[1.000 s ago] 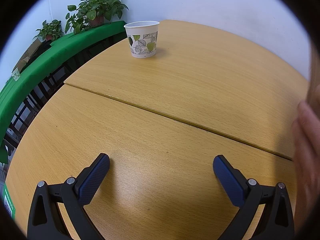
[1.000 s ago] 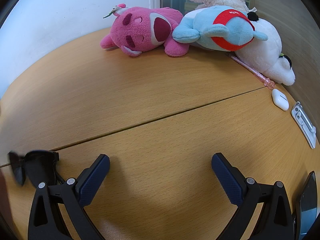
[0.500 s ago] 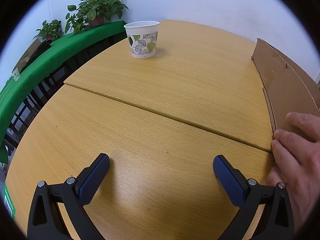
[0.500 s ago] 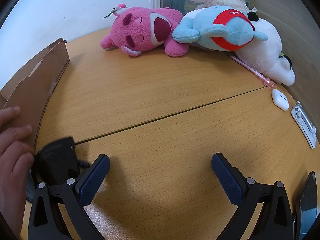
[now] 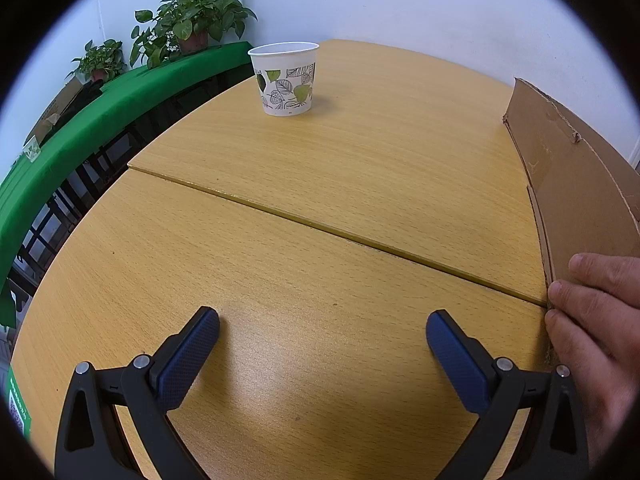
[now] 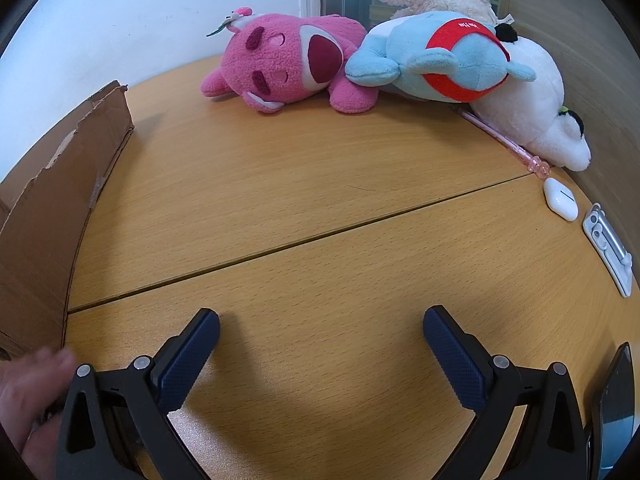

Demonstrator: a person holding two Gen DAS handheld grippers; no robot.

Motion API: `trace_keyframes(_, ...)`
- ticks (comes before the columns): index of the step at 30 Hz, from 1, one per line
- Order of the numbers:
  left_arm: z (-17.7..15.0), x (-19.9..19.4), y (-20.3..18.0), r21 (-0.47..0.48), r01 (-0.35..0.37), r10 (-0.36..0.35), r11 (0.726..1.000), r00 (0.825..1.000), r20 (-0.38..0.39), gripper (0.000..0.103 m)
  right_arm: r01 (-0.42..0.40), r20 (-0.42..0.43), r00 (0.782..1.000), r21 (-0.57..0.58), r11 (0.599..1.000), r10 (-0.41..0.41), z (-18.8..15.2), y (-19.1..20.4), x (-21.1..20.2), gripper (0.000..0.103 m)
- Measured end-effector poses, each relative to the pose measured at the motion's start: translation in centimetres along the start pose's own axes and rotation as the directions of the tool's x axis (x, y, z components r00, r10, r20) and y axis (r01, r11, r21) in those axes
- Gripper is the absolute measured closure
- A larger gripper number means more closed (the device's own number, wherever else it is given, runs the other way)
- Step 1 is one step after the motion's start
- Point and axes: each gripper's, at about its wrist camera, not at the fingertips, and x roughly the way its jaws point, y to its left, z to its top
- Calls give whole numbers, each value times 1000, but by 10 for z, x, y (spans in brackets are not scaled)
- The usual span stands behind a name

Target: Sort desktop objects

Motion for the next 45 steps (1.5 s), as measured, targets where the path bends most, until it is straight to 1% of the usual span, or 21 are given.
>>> trace_keyframes(22, 0, 0, 0, 0, 1, -1, 1000, 1000, 0, 0, 0, 0, 1000, 0, 1000, 0, 0, 0, 0, 0)
trace_keyframes(31, 0, -1, 0, -2, -1, 1, 1000, 1000, 0, 0, 34, -1, 999, 49, 998, -34, 3, 2, 1, 0)
trace_keyframes(33, 0, -1, -1, -3, -2, 2, 1000, 1000, 0, 0, 22, -21, 1000, 32, 999, -22, 6, 1, 1, 0)
trace_keyframes(35, 0, -2, -1, -3, -2, 2, 1000, 1000, 0, 0, -16, -87, 996, -18, 1000, 15, 11, 0, 1, 0)
trace_keyframes(36, 0, -1, -1, -3, -2, 2, 1000, 1000, 0, 0, -24, -80, 997, -25, 999, 22, 12, -4, -6, 0)
trace_keyframes(37, 0, -1, -1, -3, -2, 2, 1000, 1000, 0, 0, -18, -47, 999, -28, 999, 16, 11, -6, -15, 0)
trace_keyframes(38, 0, -2, -1, -4, -1, 1, 1000, 1000, 0, 0, 11, 20, 1000, -49, 999, -10, 12, -8, -34, 0)
trace_keyframes(40, -1, -2, -1, 1, 0, 0, 1000, 1000, 1, 0, 44, 129, 991, -103, 994, -31, 14, -7, -71, 0)
trace_keyframes(41, -1, -3, -1, 4, 3, -3, 1000, 1000, 2, 0, 49, 187, 982, -124, 991, -25, 16, -7, -94, 0)
trace_keyframes(42, -3, -4, -1, 8, 6, -6, 1000, 1000, 2, 0, 45, 226, 974, -135, 990, -13, 17, -8, -112, 0)
trace_keyframes(44, -7, -9, -1, 27, 7, -8, 1000, 1000, 7, 0, 21, 319, 947, -164, 986, 33, 21, -7, -160, 0)
trace_keyframes(45, -9, -15, -2, 29, 2, -3, 1000, 1000, 27, 1, 10, 352, 934, -179, 984, 55, 25, -7, -179, 0)
